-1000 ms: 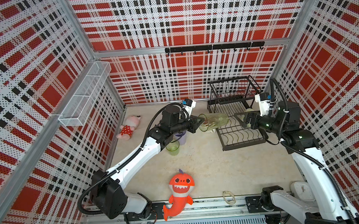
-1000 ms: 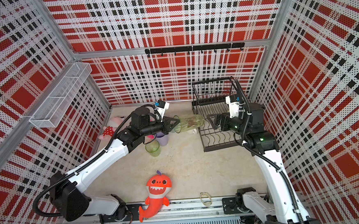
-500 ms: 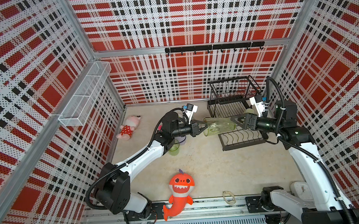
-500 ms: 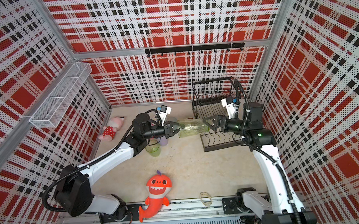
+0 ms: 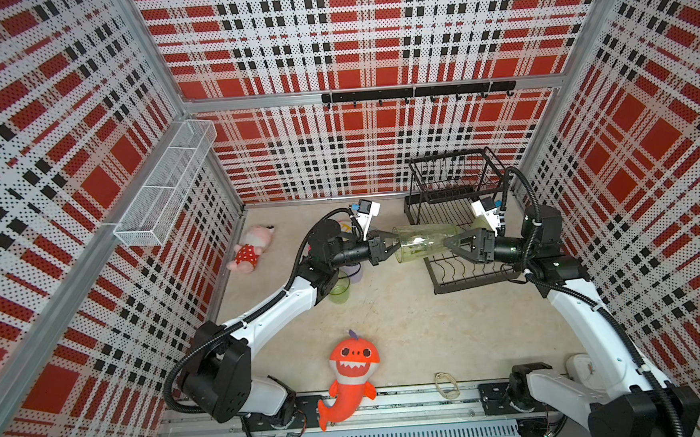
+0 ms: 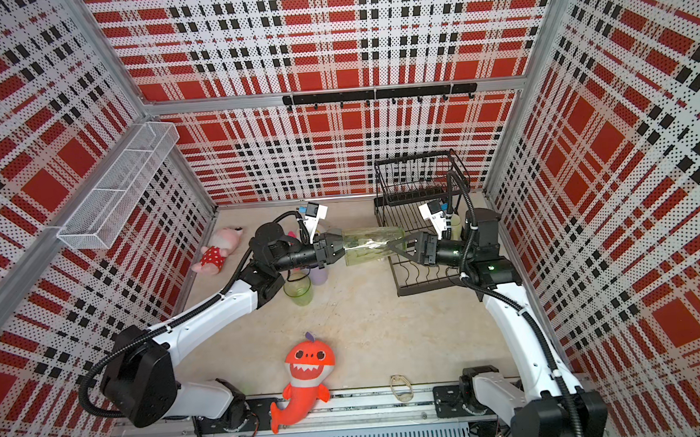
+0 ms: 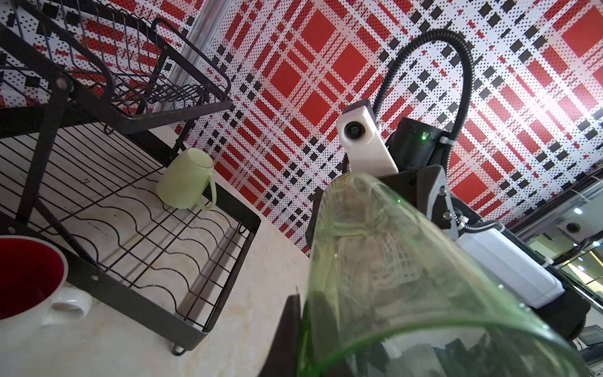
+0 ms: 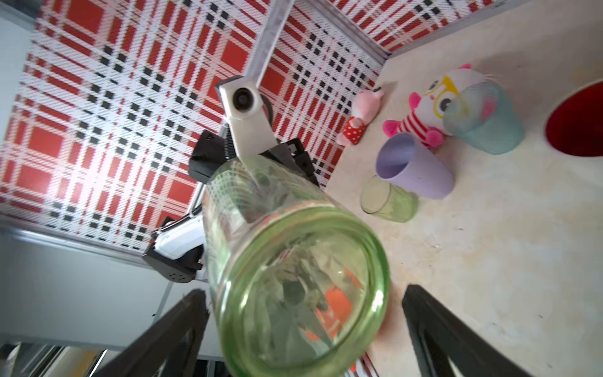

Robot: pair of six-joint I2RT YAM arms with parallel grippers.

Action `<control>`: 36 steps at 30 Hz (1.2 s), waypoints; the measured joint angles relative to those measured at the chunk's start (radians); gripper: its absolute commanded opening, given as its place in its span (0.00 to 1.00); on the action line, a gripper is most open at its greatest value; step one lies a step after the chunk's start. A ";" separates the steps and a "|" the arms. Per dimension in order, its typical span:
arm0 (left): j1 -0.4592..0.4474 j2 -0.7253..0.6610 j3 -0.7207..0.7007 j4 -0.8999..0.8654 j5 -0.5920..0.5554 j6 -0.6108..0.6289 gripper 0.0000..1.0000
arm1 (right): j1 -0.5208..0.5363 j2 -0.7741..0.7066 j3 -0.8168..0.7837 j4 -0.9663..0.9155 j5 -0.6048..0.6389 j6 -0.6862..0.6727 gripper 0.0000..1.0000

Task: Load cups into a dish rack
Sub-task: Place the cup upside down at the dish rack.

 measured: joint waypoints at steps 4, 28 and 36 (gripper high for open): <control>-0.014 0.000 0.000 0.030 0.009 -0.001 0.00 | 0.006 -0.013 -0.079 0.282 -0.058 0.204 0.91; -0.057 -0.002 0.000 0.094 0.019 0.005 0.00 | 0.057 0.011 -0.064 0.497 -0.103 0.343 0.83; -0.057 0.004 0.000 0.087 0.037 0.010 0.00 | 0.060 0.011 -0.040 0.369 -0.097 0.237 0.69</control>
